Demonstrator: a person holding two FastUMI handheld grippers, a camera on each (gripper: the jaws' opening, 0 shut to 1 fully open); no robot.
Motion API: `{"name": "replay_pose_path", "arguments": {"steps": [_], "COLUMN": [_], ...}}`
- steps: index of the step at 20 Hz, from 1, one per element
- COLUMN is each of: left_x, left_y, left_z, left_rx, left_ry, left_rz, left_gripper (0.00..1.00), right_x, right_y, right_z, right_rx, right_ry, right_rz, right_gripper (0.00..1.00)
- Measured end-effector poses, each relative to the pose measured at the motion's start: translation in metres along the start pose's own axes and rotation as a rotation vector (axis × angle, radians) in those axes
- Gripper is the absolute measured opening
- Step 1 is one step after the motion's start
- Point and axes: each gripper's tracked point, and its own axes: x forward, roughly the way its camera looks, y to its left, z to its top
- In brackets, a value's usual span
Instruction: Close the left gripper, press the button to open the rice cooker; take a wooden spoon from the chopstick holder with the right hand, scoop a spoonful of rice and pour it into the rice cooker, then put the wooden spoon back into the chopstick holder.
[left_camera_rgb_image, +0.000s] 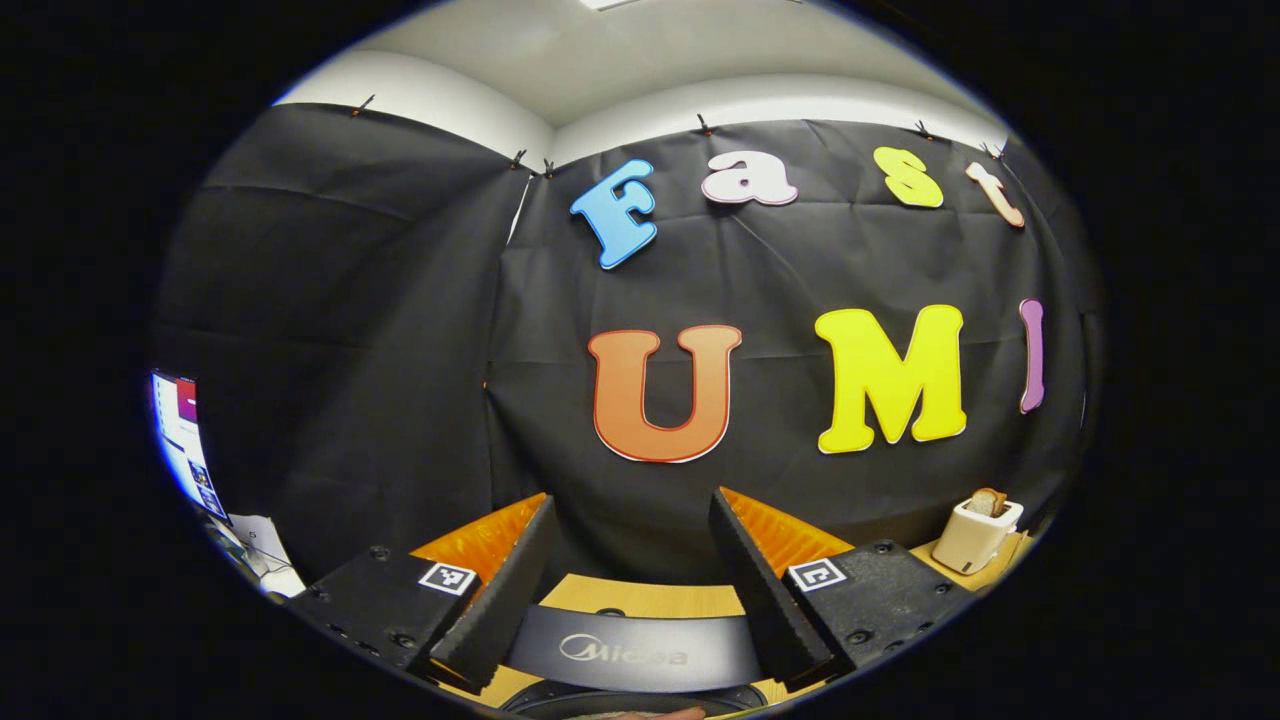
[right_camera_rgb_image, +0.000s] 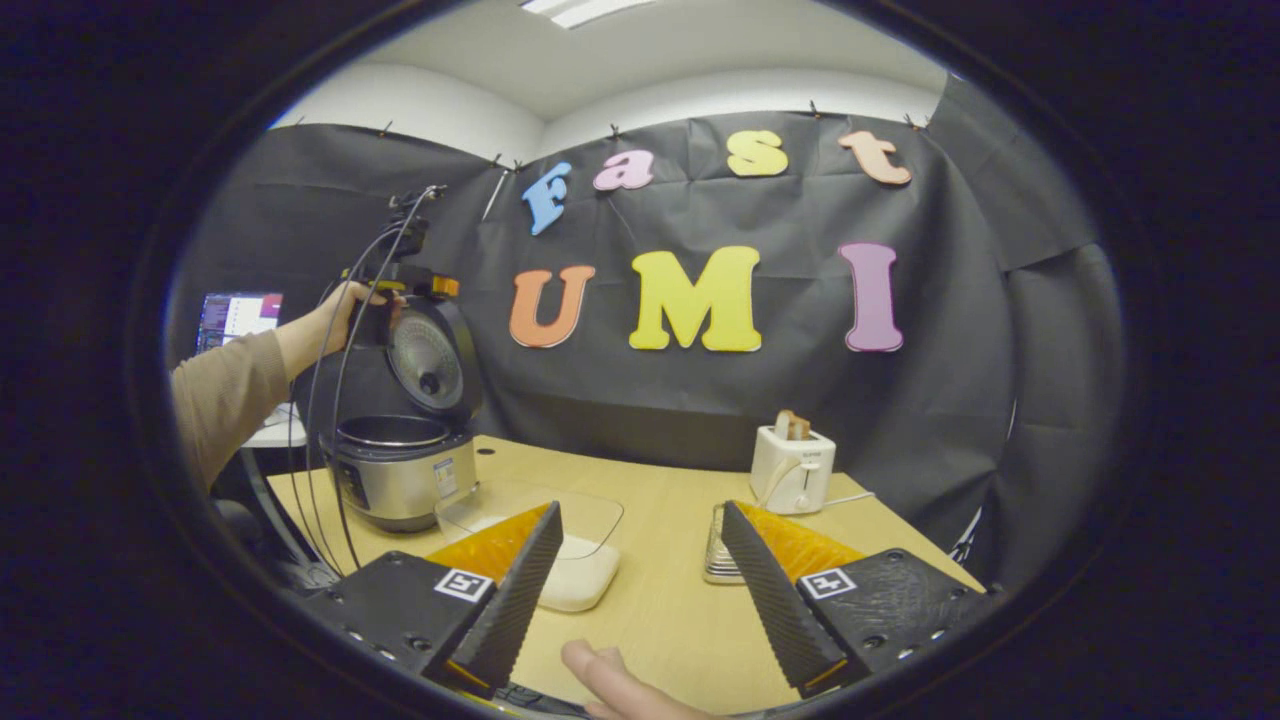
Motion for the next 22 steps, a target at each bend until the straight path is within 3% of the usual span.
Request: {"name": "replay_pose_path", "arguments": {"steps": [5, 10, 22], "left_x": [-0.032, -0.069, -0.138], "left_y": [-0.002, 0.001, -0.015], "left_z": [-0.017, -0.040, -0.151], "left_rx": [0.005, 0.013, 0.051], "left_ry": [0.056, 0.102, 0.279], "left_rz": [-0.039, -0.014, -0.073], "left_gripper": [0.97, 0.98, 0.96], "right_x": [-0.007, -0.008, -0.007], "right_y": [0.009, 0.025, 0.018], "right_z": [0.015, 0.011, -0.005], "right_rx": [-0.074, -0.054, 0.027], "right_ry": [-0.085, -0.034, 0.062], "right_rz": [-0.050, -0.053, -0.066], "right_gripper": [0.95, 0.95, 0.94]}}
